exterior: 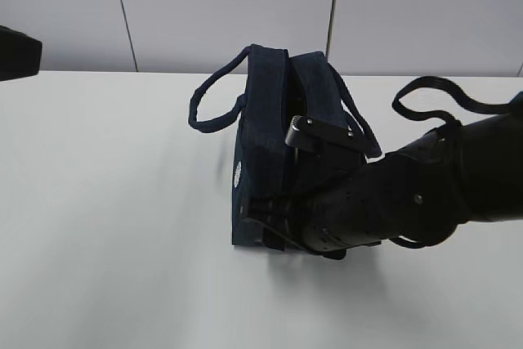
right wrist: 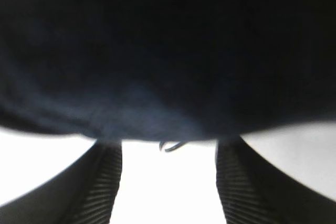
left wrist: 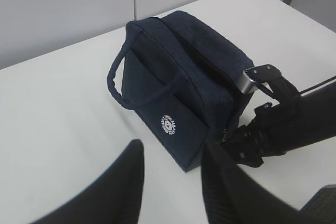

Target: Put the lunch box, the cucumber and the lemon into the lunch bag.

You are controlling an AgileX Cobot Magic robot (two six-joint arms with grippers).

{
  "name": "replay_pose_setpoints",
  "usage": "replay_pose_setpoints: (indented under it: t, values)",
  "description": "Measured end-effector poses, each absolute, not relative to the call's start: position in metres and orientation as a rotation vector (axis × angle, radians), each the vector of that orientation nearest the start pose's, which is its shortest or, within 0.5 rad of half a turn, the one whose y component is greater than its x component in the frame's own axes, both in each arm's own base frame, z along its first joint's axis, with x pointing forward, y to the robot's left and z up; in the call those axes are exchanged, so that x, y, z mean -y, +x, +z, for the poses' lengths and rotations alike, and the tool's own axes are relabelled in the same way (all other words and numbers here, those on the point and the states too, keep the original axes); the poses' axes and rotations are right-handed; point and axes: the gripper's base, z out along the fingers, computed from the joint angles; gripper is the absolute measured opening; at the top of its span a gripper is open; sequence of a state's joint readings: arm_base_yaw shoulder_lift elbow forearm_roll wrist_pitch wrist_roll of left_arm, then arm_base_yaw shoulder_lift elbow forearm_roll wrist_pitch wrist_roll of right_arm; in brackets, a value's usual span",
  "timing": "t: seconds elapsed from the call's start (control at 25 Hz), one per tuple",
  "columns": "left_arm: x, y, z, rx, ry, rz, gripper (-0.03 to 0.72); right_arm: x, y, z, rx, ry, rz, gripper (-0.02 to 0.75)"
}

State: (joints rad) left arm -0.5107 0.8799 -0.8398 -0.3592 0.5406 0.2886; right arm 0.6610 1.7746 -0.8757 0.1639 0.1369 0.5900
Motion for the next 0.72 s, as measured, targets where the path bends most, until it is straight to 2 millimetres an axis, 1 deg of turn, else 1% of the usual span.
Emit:
replay_pose_setpoints:
  t: [0.36,0.44,0.64,0.72]
  values:
    - [0.1020,0.1475,0.3577,-1.988,0.619,-0.519,0.247,-0.2100,0.2675,0.1456,-2.604,0.137,0.586,0.402]
    - [0.1020,0.1474,0.3575,-1.989,0.620,-0.519,0.247,-0.2101,0.2675,0.1456,-2.605,0.140,0.587,0.375]
    - [0.1020,0.1473,0.3574,-1.991,0.621,-0.519,0.247,-0.2101,0.2675,0.1456,-2.605,0.142,0.588,0.252]
    - [0.1020,0.1473,0.3574,-1.991,0.621,-0.519,0.247,-0.2101,0.2675,0.1456,-2.605,0.142,0.588,0.233]
